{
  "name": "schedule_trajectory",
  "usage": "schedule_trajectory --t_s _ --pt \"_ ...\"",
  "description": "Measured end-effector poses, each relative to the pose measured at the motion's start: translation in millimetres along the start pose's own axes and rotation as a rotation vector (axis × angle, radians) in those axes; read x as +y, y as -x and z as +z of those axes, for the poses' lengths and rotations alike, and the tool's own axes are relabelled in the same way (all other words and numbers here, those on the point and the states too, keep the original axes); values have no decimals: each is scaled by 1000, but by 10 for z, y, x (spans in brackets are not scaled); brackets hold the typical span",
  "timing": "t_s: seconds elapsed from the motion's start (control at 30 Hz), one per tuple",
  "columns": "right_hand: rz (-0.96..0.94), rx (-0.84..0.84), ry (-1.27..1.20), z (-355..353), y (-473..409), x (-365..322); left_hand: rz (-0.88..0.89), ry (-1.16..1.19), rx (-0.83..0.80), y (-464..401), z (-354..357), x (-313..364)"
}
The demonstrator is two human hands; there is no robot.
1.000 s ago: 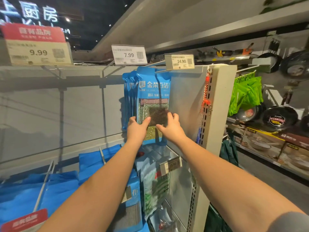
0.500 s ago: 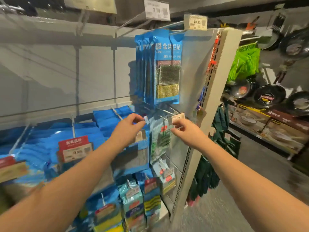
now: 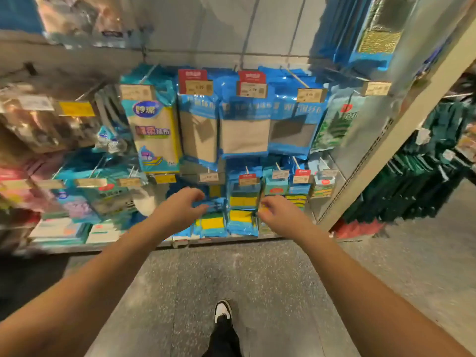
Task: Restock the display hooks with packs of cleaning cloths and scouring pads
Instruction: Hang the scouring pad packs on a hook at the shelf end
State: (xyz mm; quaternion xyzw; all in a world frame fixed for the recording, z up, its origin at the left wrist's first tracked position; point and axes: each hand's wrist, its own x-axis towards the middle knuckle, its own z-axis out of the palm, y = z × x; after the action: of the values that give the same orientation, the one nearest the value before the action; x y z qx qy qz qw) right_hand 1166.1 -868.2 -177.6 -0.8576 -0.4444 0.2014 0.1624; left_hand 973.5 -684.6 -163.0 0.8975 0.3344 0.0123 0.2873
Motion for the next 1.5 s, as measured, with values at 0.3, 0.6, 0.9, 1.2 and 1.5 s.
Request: schedule_trajectory --t_s 0.3,0.6,0.9,1.2,1.5 --pt "-175 -280 102 1474 631 -1906 -326 -132 48 1995 -395 -1894" --pt "-325 -428 202 3056 977 -4272 -550 -208 92 3975 -1156 -4185" --pt "-553 -497 315 4233 1152 -6449 -731 -211 92 5352 -2043 -5892" --pt "-723 -526 313 5350 425 -8372 -825 -157 232 5601 -2980 -7510" --pt "-753 -599 212 6062 -664 -10485 -915 -96 291 5284 -4476 -9358"
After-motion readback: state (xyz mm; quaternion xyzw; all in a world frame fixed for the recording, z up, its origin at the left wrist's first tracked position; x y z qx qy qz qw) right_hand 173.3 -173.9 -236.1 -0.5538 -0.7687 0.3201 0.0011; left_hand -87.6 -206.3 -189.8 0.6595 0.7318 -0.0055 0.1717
